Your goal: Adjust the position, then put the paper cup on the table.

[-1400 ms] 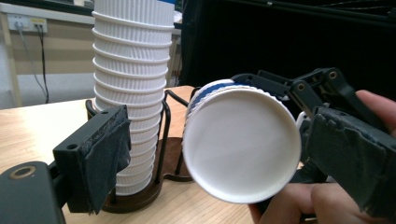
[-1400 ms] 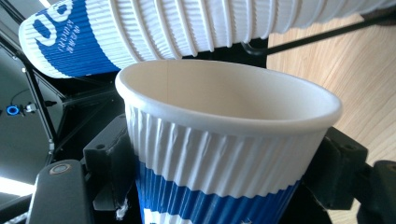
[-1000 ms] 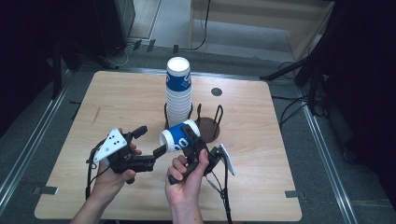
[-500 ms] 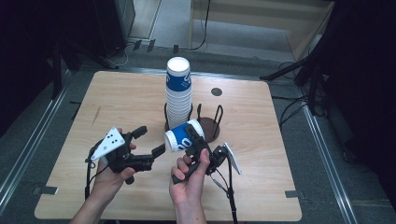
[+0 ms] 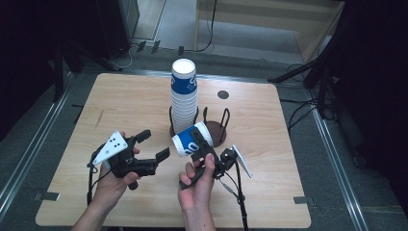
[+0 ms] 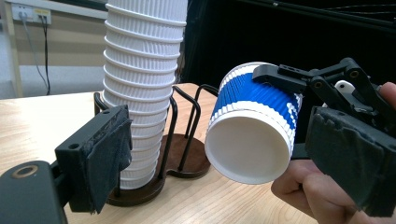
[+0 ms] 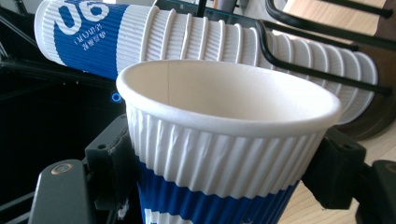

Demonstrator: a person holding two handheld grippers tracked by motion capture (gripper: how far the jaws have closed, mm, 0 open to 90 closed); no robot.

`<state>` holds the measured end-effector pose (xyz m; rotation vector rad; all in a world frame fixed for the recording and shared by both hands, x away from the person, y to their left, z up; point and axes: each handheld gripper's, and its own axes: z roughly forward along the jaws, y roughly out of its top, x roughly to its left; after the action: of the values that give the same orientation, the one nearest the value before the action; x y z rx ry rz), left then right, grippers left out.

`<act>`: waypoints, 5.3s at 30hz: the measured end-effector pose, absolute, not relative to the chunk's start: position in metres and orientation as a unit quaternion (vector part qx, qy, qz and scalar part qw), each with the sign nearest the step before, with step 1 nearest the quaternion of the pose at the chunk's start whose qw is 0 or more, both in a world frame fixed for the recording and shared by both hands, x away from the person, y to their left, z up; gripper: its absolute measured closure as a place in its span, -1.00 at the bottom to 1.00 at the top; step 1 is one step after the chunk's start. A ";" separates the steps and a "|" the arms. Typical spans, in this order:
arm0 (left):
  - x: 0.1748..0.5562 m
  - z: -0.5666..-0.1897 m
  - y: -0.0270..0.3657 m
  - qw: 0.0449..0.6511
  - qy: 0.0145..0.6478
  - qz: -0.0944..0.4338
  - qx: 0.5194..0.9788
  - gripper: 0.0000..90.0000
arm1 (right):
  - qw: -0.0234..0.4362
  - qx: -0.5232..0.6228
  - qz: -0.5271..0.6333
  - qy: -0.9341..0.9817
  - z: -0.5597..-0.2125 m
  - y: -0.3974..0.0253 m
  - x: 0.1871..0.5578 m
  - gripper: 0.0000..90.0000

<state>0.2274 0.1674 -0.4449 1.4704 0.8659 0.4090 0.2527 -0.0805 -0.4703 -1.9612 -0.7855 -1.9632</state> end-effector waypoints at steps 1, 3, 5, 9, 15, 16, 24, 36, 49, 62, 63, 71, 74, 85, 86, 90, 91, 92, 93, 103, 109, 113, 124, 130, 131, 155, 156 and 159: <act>0.227 -0.445 0.167 0.639 0.380 0.179 0.644 -0.82 | 0.123 -0.673 -0.676 -0.276 -0.471 -0.081 0.253 -0.51; 0.228 -0.445 0.168 0.638 0.380 0.179 0.645 -0.82 | 0.119 -0.672 -0.674 -0.281 -0.470 -0.082 0.253 -0.50; 0.228 -0.445 0.167 0.639 0.381 0.178 0.644 -0.82 | 0.107 -0.672 -0.672 -0.290 -0.470 -0.082 0.253 -0.50; 0.228 -0.446 0.168 0.639 0.382 0.177 0.643 -0.82 | 0.072 -0.662 -0.675 -0.318 -0.467 -0.082 0.252 -0.50; 0.228 -0.446 0.169 0.639 0.384 0.176 0.643 -0.82 | 0.027 -0.651 -0.675 -0.346 -0.463 -0.080 0.252 -0.50; 0.228 -0.446 0.169 0.639 0.384 0.176 0.643 -0.82 | 0.016 -0.648 -0.676 -0.350 -0.463 -0.080 0.252 -0.51; 0.229 -0.446 0.169 0.639 0.386 0.176 0.641 -0.82 | -0.036 -0.633 -0.666 -0.393 -0.456 -0.079 0.249 -0.50; 0.229 -0.447 0.171 0.633 0.391 0.184 0.642 -0.82 | -0.087 -0.609 -0.665 -0.424 -0.452 -0.082 0.248 -0.51; 0.231 -0.449 0.173 0.622 0.402 0.194 0.643 -0.82 | -0.150 -0.582 -0.655 -0.458 -0.450 -0.087 0.246 -0.51; 0.236 -0.458 0.179 0.612 0.416 0.201 0.642 -0.82 | -0.199 -0.563 -0.647 -0.474 -0.447 -0.098 0.248 -0.51; 0.237 -0.459 0.180 0.611 0.417 0.203 0.642 -0.82 | -0.199 -0.562 -0.647 -0.475 -0.447 -0.098 0.248 -0.51; 0.242 -0.466 0.191 0.604 0.435 0.204 0.636 -0.82 | -0.215 -0.556 -0.646 -0.477 -0.445 -0.106 0.250 -0.51; 0.242 -0.468 0.195 0.603 0.438 0.206 0.634 -0.82 | -0.225 -0.553 -0.645 -0.478 -0.444 -0.110 0.252 -0.51; 0.246 -0.476 0.214 0.592 0.460 0.226 0.622 -0.82 | -0.255 -0.547 -0.639 -0.477 -0.436 -0.122 0.258 -0.51; 0.246 -0.477 0.215 0.590 0.463 0.228 0.622 -0.82 | -0.256 -0.548 -0.637 -0.477 -0.435 -0.123 0.258 -0.51; 0.248 -0.482 0.220 0.584 0.471 0.234 0.619 -0.82 | -0.271 -0.543 -0.635 -0.478 -0.431 -0.128 0.262 -0.51; 0.249 -0.484 0.221 0.584 0.473 0.233 0.618 -0.82 | -0.274 -0.542 -0.634 -0.478 -0.431 -0.128 0.262 -0.51; 0.250 -0.485 0.223 0.581 0.474 0.235 0.619 -0.82 | -0.281 -0.540 -0.631 -0.481 -0.430 -0.129 0.263 -0.51; 0.251 -0.486 0.223 0.580 0.477 0.236 0.617 -0.82 | -0.284 -0.540 -0.630 -0.481 -0.430 -0.129 0.264 -0.51; 0.255 -0.502 0.236 0.556 0.494 0.259 0.616 -0.82 | -0.331 -0.525 -0.608 -0.495 -0.426 -0.138 0.271 -0.52; 0.257 -0.510 0.247 0.545 0.509 0.268 0.609 -0.82 | -0.349 -0.521 -0.599 -0.499 -0.425 -0.142 0.276 -0.52; 0.257 -0.514 0.254 0.540 0.516 0.273 0.606 -0.82 | -0.357 -0.519 -0.593 -0.502 -0.424 -0.144 0.279 -0.52; 0.258 -0.524 0.270 0.521 0.532 0.296 0.598 -0.82 | -0.374 -0.512 -0.583 -0.508 -0.420 -0.149 0.288 -0.52; 0.258 -0.528 0.280 0.516 0.544 0.301 0.589 -0.82 | -0.385 -0.514 -0.573 -0.509 -0.417 -0.153 0.294 -0.52; 0.258 -0.529 0.281 0.514 0.545 0.304 0.589 -0.82 | -0.386 -0.515 -0.573 -0.508 -0.417 -0.154 0.295 -0.52; 0.260 -0.542 0.293 0.452 0.560 0.330 0.610 -0.82 | -0.451 -0.506 -0.544 -0.496 -0.409 -0.177 0.320 -0.52; 0.261 -0.543 0.293 0.451 0.560 0.331 0.611 -0.82 | -0.458 -0.504 -0.539 -0.496 -0.410 -0.177 0.321 -0.52; 0.261 -0.545 0.291 0.444 0.559 0.329 0.618 -0.82 | -0.461 -0.497 -0.537 -0.501 -0.412 -0.178 0.325 -0.52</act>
<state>0.2611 0.2911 -0.5445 1.5316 1.3868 0.8162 0.3250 -0.1784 -0.4116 -2.2993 -2.3169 -2.4825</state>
